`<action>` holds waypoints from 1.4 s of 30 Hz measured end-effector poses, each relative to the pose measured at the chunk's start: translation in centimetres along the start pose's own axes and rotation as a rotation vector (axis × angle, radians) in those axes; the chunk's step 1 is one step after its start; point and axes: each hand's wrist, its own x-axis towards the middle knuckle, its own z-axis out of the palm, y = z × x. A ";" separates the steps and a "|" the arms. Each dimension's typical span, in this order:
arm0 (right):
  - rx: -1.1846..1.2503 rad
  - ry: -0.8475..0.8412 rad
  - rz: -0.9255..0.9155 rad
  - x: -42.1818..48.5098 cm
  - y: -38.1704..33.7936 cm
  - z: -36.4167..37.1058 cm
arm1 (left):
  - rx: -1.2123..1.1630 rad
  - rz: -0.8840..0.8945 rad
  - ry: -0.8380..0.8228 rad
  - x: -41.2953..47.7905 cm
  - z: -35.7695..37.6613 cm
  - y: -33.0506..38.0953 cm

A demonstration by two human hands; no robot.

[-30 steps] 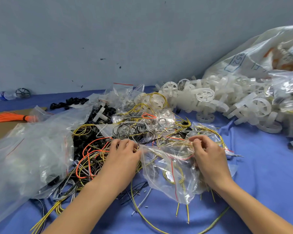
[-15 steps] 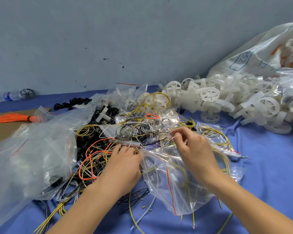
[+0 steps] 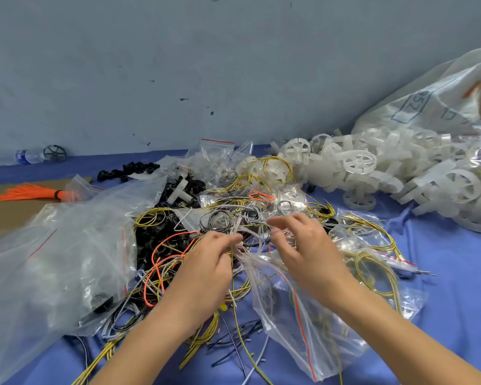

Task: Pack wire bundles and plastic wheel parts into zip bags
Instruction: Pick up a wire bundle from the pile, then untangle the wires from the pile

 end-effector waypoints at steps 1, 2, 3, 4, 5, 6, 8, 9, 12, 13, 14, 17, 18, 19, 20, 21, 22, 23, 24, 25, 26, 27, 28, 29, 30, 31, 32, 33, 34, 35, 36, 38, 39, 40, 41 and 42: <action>0.032 -0.046 0.009 0.2 -0.2 0.0 | -0.037 0.015 0.041 -0.1 -0.3 0.0; 0.091 -0.088 0.023 0.4 -0.4 0.0 | -0.072 0.023 0.068 -0.2 -0.4 0.0; 0.166 -0.126 0.037 0.5 -0.7 0.0 | -0.112 0.027 0.087 -0.3 -0.5 0.1; 0.232 -0.165 0.046 0.6 -1.0 0.2 | -0.153 0.024 0.104 -0.2 -0.6 0.1; 0.284 -0.211 0.051 0.7 -1.3 0.3 | -0.197 0.013 0.122 -0.2 -0.6 0.2; 0.330 -0.251 0.057 0.8 -1.5 0.6 | -0.242 -0.002 0.140 -0.1 -0.7 0.3; 0.438 -0.279 0.089 1.2 -2.0 1.0 | -0.326 -0.032 0.155 0.0 -0.7 0.2; 0.502 -0.272 0.114 1.3 -2.2 1.1 | -0.358 -0.044 0.151 0.0 -0.7 0.1; 0.661 -0.206 0.225 1.6 -2.4 0.8 | -0.405 -0.076 0.160 0.0 -0.7 -0.2; 0.704 -0.183 0.272 1.8 -2.4 0.5 | -0.390 -0.074 0.179 0.0 -0.6 -0.2; 0.753 -0.165 0.319 1.9 -2.3 0.2 | -0.363 -0.064 0.199 -0.1 -0.6 -0.3; 1.025 -0.167 0.472 2.6 -1.8 -1.0 | -0.232 0.004 0.239 -0.4 -0.5 -0.1; 1.105 -0.179 0.526 2.8 -1.7 -1.3 | -0.198 0.027 0.251 -0.5 -0.4 -0.1; 1.163 -0.192 0.576 2.9 -1.7 -1.7 | -0.179 0.053 0.261 -0.6 -0.4 0.0; 1.205 -0.209 0.618 3.1 -1.7 -2.0 | -0.159 0.084 0.273 -0.7 -0.3 0.1; 1.238 -0.228 0.650 3.1 -1.7 -2.3 | -0.127 0.123 0.288 -0.7 -0.3 0.3; 1.259 -0.249 0.667 3.2 -1.8 -2.4 | -0.090 0.168 0.306 -0.8 -0.4 0.5; 1.269 -0.270 0.669 3.1 -1.9 -2.6 | -0.059 0.214 0.326 -0.8 -0.4 0.5; 1.279 -0.290 0.659 3.1 -1.9 -2.6 | -0.037 0.259 0.341 -0.8 -0.5 0.6; 1.285 -0.311 0.644 3.0 -2.1 -2.6 | -0.003 0.304 0.350 -0.8 -0.6 0.6; 1.282 -0.336 0.621 2.8 -2.4 -2.6 | 0.050 0.349 0.354 -0.8 -0.6 0.6; 1.267 -0.367 0.595 2.7 -2.7 -2.6 | 0.118 0.390 0.351 -0.8 -0.6 0.6; 1.243 -0.401 0.565 2.5 -3.0 -2.6 | 0.182 0.418 0.346 -0.8 -0.5 0.6; 1.217 -0.429 0.539 2.3 -3.4 -2.4 | 0.229 0.427 0.348 -0.9 -0.6 0.6; 1.194 -0.450 0.517 2.0 -3.7 -2.2 | 0.256 0.423 0.359 -0.9 -0.6 0.7; 1.170 -0.466 0.497 1.8 -4.0 -1.9 | 0.270 0.416 0.378 -0.9 -0.7 0.7; 1.135 -0.484 0.471 1.5 -4.2 -1.6 | 0.277 0.413 0.394 -0.9 -0.9 0.7; 1.090 -0.510 0.441 1.2 -4.5 -1.4 | 0.288 0.414 0.406 -0.9 -1.1 0.6; 1.038 -0.540 0.409 0.9 -4.7 -1.1 | 0.302 0.420 0.413 -0.8 -1.3 0.6; 0.973 -0.566 0.380 0.7 -4.9 -0.9 | 0.319 0.427 0.417 -0.8 -1.6 0.5; 0.881 -0.569 0.349 0.7 -5.0 -0.8 | 0.339 0.430 0.423 -0.7 -1.8 0.4; 0.665 -0.475 0.280 1.0 -4.9 -0.7 | 0.405 0.408 0.438 -0.6 -2.5 0.2; 0.602 -0.404 0.245 1.1 -4.8 -0.7 | 0.453 0.385 0.436 -0.6 -2.8 0.1; 0.593 -0.354 0.205 1.3 -4.7 -0.9 | 0.493 0.363 0.423 -0.6 -3.1 -0.1; 0.614 -0.344 0.155 1.3 -4.8 -1.1 | 0.512 0.342 0.402 -0.6 -3.3 -0.2; 0.632 -0.366 0.085 1.2 -5.0 -1.2 | 0.511 0.322 0.378 -0.6 -3.4 -0.3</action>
